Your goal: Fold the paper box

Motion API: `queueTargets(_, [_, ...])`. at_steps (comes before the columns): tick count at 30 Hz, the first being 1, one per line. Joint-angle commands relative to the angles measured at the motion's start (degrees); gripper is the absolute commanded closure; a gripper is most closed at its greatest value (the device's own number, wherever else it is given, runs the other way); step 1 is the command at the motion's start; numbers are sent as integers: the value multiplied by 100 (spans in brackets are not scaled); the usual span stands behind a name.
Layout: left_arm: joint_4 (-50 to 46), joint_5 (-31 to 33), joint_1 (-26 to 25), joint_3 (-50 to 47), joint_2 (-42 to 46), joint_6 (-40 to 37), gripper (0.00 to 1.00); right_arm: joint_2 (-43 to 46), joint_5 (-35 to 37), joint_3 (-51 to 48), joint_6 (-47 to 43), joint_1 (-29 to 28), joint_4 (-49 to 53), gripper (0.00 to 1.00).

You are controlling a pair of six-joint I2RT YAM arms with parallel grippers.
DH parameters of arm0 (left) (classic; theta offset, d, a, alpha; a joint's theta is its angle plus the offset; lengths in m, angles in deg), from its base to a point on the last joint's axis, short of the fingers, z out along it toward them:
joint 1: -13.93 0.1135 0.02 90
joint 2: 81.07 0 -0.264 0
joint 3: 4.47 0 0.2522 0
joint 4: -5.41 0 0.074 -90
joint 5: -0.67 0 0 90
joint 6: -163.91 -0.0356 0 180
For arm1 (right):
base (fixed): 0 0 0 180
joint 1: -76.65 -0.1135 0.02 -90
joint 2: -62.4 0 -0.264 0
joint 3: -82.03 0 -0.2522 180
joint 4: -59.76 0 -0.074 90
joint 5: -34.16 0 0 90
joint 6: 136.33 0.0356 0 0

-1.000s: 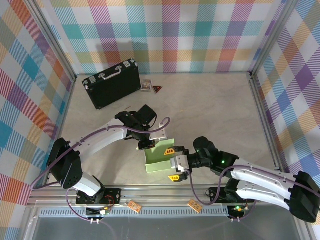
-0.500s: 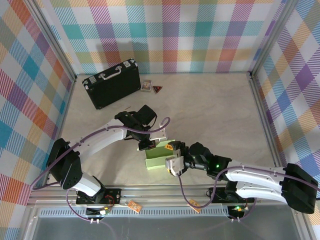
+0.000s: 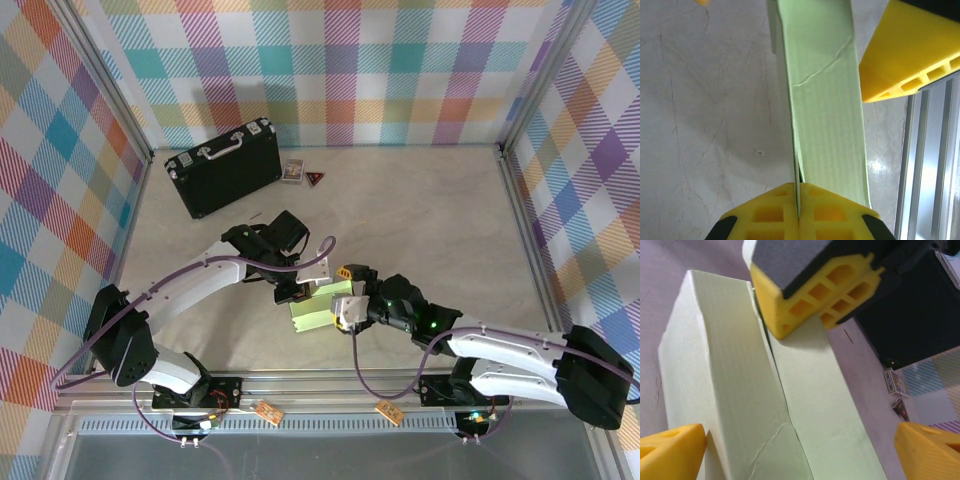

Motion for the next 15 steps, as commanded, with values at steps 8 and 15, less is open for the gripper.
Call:
queueTargets(8, [-566, -308, -192, -140, 121, -370, 100, -331, -1288, 450, 431, 582, 896, 11])
queueTargets(15, [-596, -233, -247, -142, 63, -416, 100, -520, -1716, 461, 274, 646, 875, 22])
